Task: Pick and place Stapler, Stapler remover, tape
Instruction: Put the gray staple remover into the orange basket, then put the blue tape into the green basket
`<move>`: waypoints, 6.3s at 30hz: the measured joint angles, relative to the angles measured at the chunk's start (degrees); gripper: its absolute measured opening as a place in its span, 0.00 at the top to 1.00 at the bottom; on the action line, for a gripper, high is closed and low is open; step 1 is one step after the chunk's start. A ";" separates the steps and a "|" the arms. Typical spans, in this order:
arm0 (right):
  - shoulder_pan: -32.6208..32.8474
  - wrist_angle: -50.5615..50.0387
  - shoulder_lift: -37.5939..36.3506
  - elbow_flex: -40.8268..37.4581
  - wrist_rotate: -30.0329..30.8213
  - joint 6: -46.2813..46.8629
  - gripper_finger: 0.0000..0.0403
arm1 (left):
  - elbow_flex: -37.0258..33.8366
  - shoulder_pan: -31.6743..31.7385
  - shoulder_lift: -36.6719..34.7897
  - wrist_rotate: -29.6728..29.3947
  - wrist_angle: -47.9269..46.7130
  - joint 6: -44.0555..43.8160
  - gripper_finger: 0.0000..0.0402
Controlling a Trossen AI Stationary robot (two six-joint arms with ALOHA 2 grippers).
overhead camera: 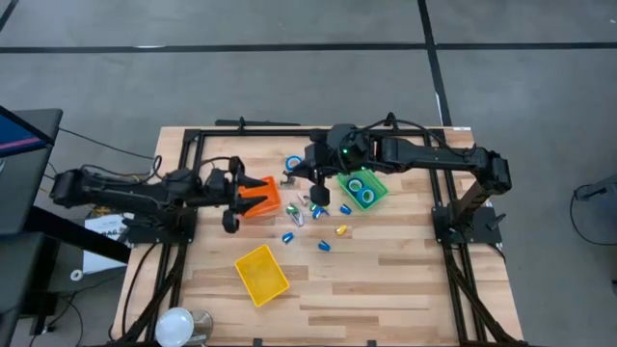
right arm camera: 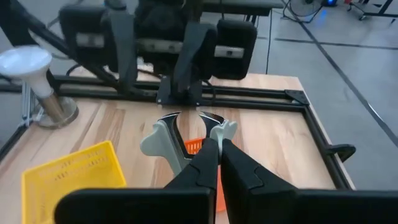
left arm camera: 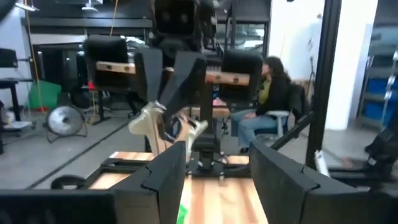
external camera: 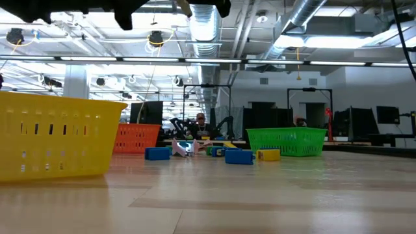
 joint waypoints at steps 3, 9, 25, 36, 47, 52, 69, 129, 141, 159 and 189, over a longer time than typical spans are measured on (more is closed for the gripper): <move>-0.48 0.41 0.01 0.00 0.01 1.56 1.00 | 0.87 0.00 1.80 -0.04 0.29 1.40 0.59; -0.76 0.64 0.03 0.00 0.06 2.12 1.00 | 2.05 0.00 4.18 -2.01 1.14 5.98 0.62; -0.60 3.56 0.03 0.00 -0.03 2.32 1.00 | 2.21 0.00 4.72 -6.29 2.13 7.62 0.67; -0.14 4.45 1.01 0.00 -0.29 2.13 1.00 | 2.18 0.00 4.72 -6.43 2.04 8.93 0.70; -0.17 5.06 1.24 -0.02 -0.27 2.15 1.00 | 2.18 0.00 4.72 -6.52 2.00 8.99 0.70; -0.17 5.00 1.24 -0.02 -0.27 2.15 1.00 | 2.18 0.00 4.72 -6.58 2.00 9.00 0.70; -0.17 4.91 1.24 -0.02 -0.08 2.15 1.00 | 2.16 0.00 4.72 -6.62 2.20 9.02 0.75; -1.08 2.54 -2.85 0.02 -3.11 4.69 0.56 | 2.14 3.82 4.72 -9.40 -10.91 9.76 1.00; -1.06 1.32 -2.59 0.00 -3.09 4.61 0.63 | 2.14 4.72 0.72 -9.20 -18.41 2.53 1.00; -1.06 1.19 -2.59 0.00 -3.09 4.51 0.67 | 2.14 4.72 -6.54 -9.38 -47.60 -6.06 1.00; -1.02 0.99 -2.57 0.00 -3.09 4.55 0.68 | 2.14 4.72 -1.61 -11.31 -47.81 -6.71 0.75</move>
